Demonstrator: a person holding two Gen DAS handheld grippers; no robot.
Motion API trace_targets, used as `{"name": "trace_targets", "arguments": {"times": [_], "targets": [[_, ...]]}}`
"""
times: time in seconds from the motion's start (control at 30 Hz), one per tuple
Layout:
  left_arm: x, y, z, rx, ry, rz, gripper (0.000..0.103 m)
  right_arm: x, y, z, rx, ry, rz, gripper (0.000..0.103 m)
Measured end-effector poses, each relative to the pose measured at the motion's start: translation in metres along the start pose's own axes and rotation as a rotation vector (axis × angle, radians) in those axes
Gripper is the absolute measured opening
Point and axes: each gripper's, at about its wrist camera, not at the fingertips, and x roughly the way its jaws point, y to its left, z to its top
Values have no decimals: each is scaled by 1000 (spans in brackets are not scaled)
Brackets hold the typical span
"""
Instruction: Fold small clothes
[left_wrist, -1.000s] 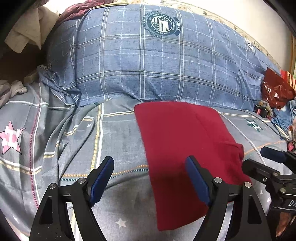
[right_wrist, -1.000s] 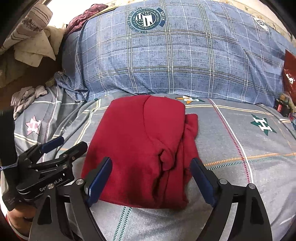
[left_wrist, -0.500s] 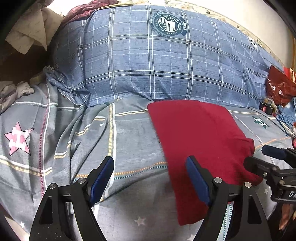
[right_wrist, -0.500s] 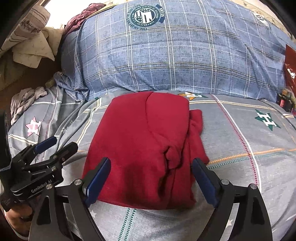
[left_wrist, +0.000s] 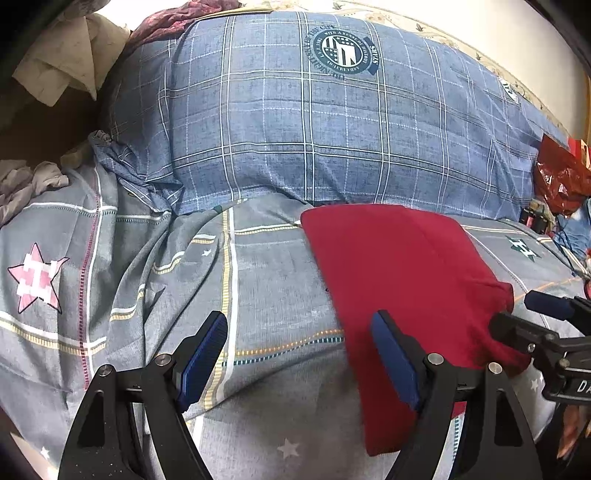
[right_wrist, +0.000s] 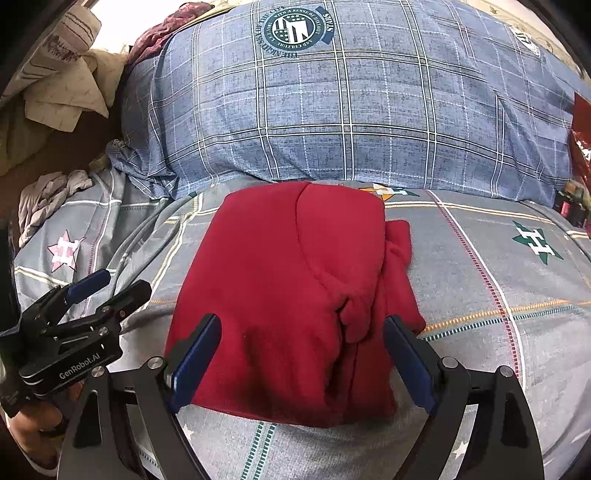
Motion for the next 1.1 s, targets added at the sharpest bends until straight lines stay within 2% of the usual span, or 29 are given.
{"name": "trace_targets", "arguments": {"times": [1.1], "targets": [[17, -16, 1, 31, 7, -6, 80, 9, -8, -2, 44, 18, 1, 91]]}}
